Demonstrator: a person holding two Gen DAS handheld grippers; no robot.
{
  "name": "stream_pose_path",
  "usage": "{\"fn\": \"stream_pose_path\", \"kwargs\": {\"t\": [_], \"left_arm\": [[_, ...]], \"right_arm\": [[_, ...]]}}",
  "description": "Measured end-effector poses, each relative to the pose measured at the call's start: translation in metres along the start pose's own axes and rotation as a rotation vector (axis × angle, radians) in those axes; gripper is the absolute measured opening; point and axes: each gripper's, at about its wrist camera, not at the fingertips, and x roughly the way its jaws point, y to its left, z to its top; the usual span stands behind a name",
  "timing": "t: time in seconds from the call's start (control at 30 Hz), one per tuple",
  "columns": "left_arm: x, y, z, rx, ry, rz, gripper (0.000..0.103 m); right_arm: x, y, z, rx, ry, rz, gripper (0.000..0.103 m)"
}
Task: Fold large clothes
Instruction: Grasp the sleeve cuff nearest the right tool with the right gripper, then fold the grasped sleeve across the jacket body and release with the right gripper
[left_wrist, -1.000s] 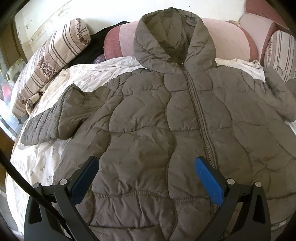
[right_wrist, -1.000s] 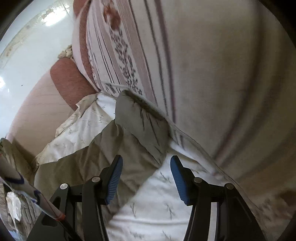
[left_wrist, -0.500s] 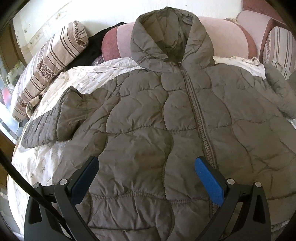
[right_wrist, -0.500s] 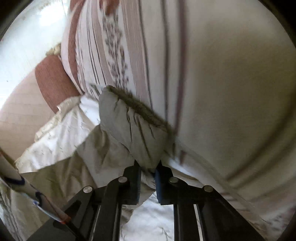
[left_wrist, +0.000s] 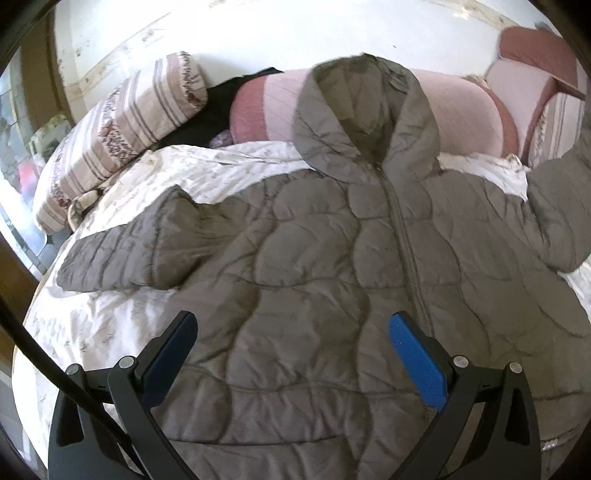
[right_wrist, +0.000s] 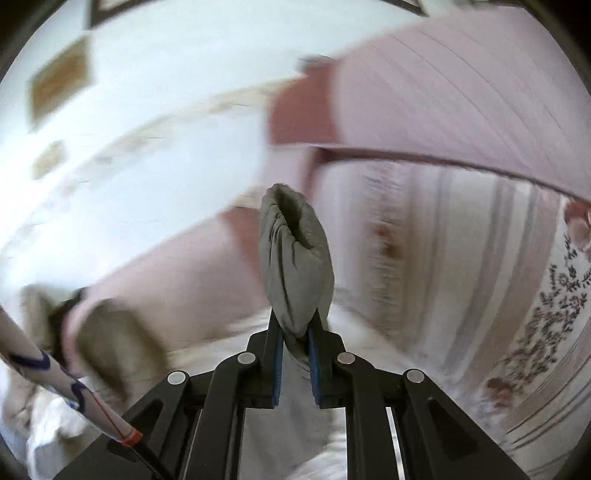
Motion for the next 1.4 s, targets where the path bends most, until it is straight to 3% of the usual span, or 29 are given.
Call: {"fn": "stream_pose_path", "kwargs": {"t": [0.17,0.33,0.53,0.73,0.9,0.97,1.03,1.07,1.17,1.27,1.3,1.4], "left_arm": [[-0.006,0.028,0.004,-0.053,-0.018,0.025,0.103],[-0.006,0.064,0.006,-0.128,-0.015,0.05,0.103],[-0.001,0.094,0.004,-0.201,0.01,0.084,0.103],[-0.001,0.116,0.005,-0.257,0.0,0.126,0.103],[0.008,0.125,0.005,-0.285,0.021,0.135,0.103],[0.012,0.125,0.006,-0.298,0.03,0.132,0.103],[0.015,0.125,0.008,-0.308,0.036,0.129,0.103],[0.016,0.124,0.009,-0.313,0.036,0.127,0.103],[0.02,0.119,0.012,-0.321,0.032,0.125,0.103],[0.027,0.11,0.015,-0.319,0.034,0.115,0.103],[0.031,0.106,0.015,-0.31,0.04,0.112,0.103],[0.044,0.092,0.015,-0.276,0.064,0.08,0.103]], "right_arm": [[-0.035,0.083,-0.024,-0.093,0.011,0.187,0.013],[-0.041,0.142,-0.071,-0.135,0.11,0.335,0.013],[-0.008,0.202,-0.14,-0.19,0.245,0.434,0.013],[0.029,0.253,-0.23,-0.2,0.428,0.528,0.013],[0.061,0.277,-0.286,-0.231,0.532,0.522,0.013],[0.07,0.283,-0.299,-0.244,0.57,0.517,0.02],[0.073,0.282,-0.304,-0.253,0.614,0.53,0.049],[0.07,0.281,-0.304,-0.266,0.629,0.55,0.053],[0.048,0.271,-0.289,-0.297,0.607,0.623,0.056],[0.02,0.248,-0.271,-0.29,0.536,0.685,0.066],[0.014,0.238,-0.265,-0.284,0.489,0.664,0.067],[0.017,0.198,-0.248,-0.26,0.347,0.441,0.067]]}}
